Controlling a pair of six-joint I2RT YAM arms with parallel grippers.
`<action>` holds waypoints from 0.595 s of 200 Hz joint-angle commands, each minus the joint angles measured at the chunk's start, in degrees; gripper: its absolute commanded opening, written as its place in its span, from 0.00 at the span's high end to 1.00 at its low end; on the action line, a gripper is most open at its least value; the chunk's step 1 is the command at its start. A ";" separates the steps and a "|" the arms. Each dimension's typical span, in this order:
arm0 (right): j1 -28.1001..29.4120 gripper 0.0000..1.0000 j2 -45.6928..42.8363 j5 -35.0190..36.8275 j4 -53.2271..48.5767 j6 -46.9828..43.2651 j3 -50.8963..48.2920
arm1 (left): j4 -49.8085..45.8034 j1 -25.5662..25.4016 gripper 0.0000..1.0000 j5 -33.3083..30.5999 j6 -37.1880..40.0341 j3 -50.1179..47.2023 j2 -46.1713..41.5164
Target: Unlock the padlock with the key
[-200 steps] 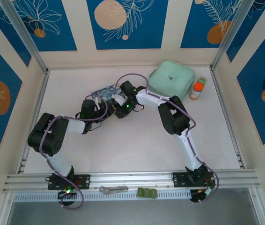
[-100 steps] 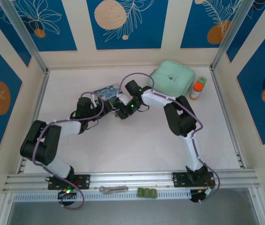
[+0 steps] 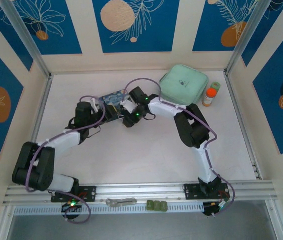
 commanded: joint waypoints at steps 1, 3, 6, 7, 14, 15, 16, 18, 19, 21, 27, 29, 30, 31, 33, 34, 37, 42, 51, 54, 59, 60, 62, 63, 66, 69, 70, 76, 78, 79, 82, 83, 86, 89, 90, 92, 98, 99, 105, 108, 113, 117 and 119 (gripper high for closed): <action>1.80 0.44 1.46 7.58 2.07 -1.39 1.53 | -5.81 2.06 0.41 -2.00 2.66 2.21 -3.85; 2.01 0.43 1.55 8.19 2.19 -1.48 1.59 | -6.12 2.31 0.41 -2.03 2.70 2.35 -3.92; 2.28 0.42 1.64 9.14 2.48 -1.53 1.61 | -6.48 2.61 0.41 -2.02 2.77 2.41 -4.16; 2.37 0.42 1.65 9.56 2.58 -1.53 1.61 | -6.54 2.77 0.41 -2.06 2.74 2.51 -4.18; 2.99 0.42 1.66 11.86 3.58 -1.67 1.33 | -7.02 3.81 0.40 -2.03 2.68 2.60 -4.42; 3.03 0.42 1.66 12.15 3.75 -1.69 1.25 | -7.07 3.94 0.40 -2.02 2.65 2.60 -4.40; 3.14 0.42 1.66 12.39 3.93 -1.70 1.17 | -7.10 4.04 0.40 -2.06 2.64 2.64 -4.48; 3.33 0.42 1.66 12.89 4.28 -1.82 1.06 | -7.16 4.34 0.40 -2.09 2.63 2.68 -4.54; 3.38 0.42 1.66 13.15 4.50 -1.81 0.98 | -7.19 4.42 0.40 -2.09 2.58 2.72 -4.55; 3.52 0.41 1.66 13.61 4.81 -1.87 0.82 | -7.21 4.75 0.40 -2.09 2.55 2.72 -4.56; 4.06 0.41 1.58 14.57 5.77 -1.72 0.37 | -7.17 5.52 0.39 -2.11 2.46 2.73 -4.35; 4.22 0.41 1.57 14.80 6.08 -1.72 0.27 | -7.14 5.68 0.39 -2.10 2.45 2.76 -4.26; 4.31 0.41 1.53 14.90 6.23 -1.71 0.19 | -7.13 5.84 0.39 -2.10 2.41 2.77 -4.19; 4.35 0.41 1.55 14.99 6.35 -1.76 0.15 | -7.09 5.96 0.39 -2.05 2.39 2.82 -4.16; 4.51 0.41 1.55 15.12 6.62 -1.79 0.02 | -7.01 6.16 0.39 -2.04 2.33 2.85 -4.02; 4.58 0.41 1.56 15.19 6.72 -1.79 -0.02 | -6.93 6.30 0.39 -1.98 2.34 2.90 -3.89; 4.77 0.41 1.58 15.36 7.05 -1.80 -0.18 | -6.76 6.61 0.39 -1.91 2.24 3.03 -3.61; 5.14 0.41 1.70 15.78 7.61 -1.93 -0.35 | -6.49 7.07 0.39 -1.58 2.07 3.27 -2.94; 5.73 0.41 2.13 17.25 8.11 -2.51 -0.41 | -5.36 7.78 0.39 -1.03 1.60 3.64 -1.56; 5.91 0.41 2.37 17.94 8.26 -2.70 -0.41 | -4.70 7.92 0.39 -0.80 1.31 3.74 -1.02; 6.18 0.41 2.60 19.08 8.59 -3.11 -0.49 | -3.48 8.21 0.39 -0.34 0.78 3.81 -0.17; 6.16 0.41 2.66 19.23 8.63 -3.20 -0.58 | -3.24 8.25 0.39 -0.30 0.69 3.77 0.06; 6.29 0.41 2.75 19.59 8.77 -3.36 -0.63 | -2.77 8.32 0.39 -0.13 0.45 3.86 0.48; 6.31 0.41 2.78 19.75 8.85 -3.46 -0.65 | -2.49 8.34 0.39 -0.06 0.35 3.84 0.69; 6.40 0.41 2.87 20.04 9.03 -3.67 -0.78 | -1.76 8.49 0.39 0.19 0.00 3.92 1.33; 6.49 0.41 2.89 20.26 9.28 -3.91 -0.89 | -1.05 8.58 0.39 0.38 -0.32 3.99 1.93; 6.49 0.41 2.93 20.35 9.37 -3.91 -0.96 | -0.79 8.61 0.39 0.46 -0.43 4.00 2.16; 6.50 0.41 2.98 20.41 9.75 -4.07 -1.26 | 0.41 8.79 0.39 0.90 -0.89 4.29 3.45; 6.50 0.41 2.98 20.32 9.86 -4.13 -1.39 | 0.74 8.80 0.39 1.03 -0.95 4.38 3.90; 6.50 0.41 2.98 20.25 9.88 -4.15 -1.47 | 0.94 8.81 0.39 1.05 -1.05 4.46 4.11; 6.46 0.40 2.96 20.11 9.90 -4.25 -1.53 | 1.34 8.89 0.39 1.33 -1.26 4.71 4.74; 6.44 0.40 2.93 20.06 9.90 -4.30 -1.59 | 1.50 8.89 0.39 1.37 -1.34 4.80 4.97; 6.37 0.40 2.90 19.87 9.90 -4.39 -1.78 | 1.94 8.90 0.39 1.58 -1.55 4.99 5.54; 6.33 0.40 2.81 19.69 9.90 -4.47 -1.93 | 2.46 8.90 0.39 1.79 -1.73 5.26 6.15; 6.33 0.40 2.80 19.58 9.90 -4.50 -1.96 | 2.54 8.90 0.40 1.83 -1.84 5.34 6.33; 6.26 0.40 2.80 19.50 9.90 -4.52 -2.03 | 2.96 8.90 0.40 2.03 -1.96 5.39 6.69; 6.16 0.39 2.76 19.40 9.69 -4.73 -2.24 | 4.12 8.90 0.40 2.48 -2.56 5.70 7.61; 6.16 0.40 2.70 19.43 9.67 -4.80 -2.25 | 4.39 8.90 0.40 2.52 -2.65 5.73 7.81; 6.02 0.39 2.55 19.27 9.47 -5.19 -2.65 | 5.40 8.90 0.41 2.92 -3.25 5.93 8.67; 5.94 0.39 2.42 19.05 9.40 -5.41 -2.85 | 5.92 8.90 0.41 3.03 -3.58 6.00 9.04; 5.82 0.39 2.22 18.67 9.37 -5.64 -3.37 | 6.56 8.90 0.41 3.15 -3.87 6.15 9.50; 5.65 0.39 2.00 18.27 9.37 -5.79 -3.73 | 7.02 8.90 0.41 3.33 -4.09 6.26 9.83; 5.56 0.38 1.90 18.12 9.37 -5.83 -3.92 | 7.13 8.90 0.41 3.46 -4.17 6.33 10.03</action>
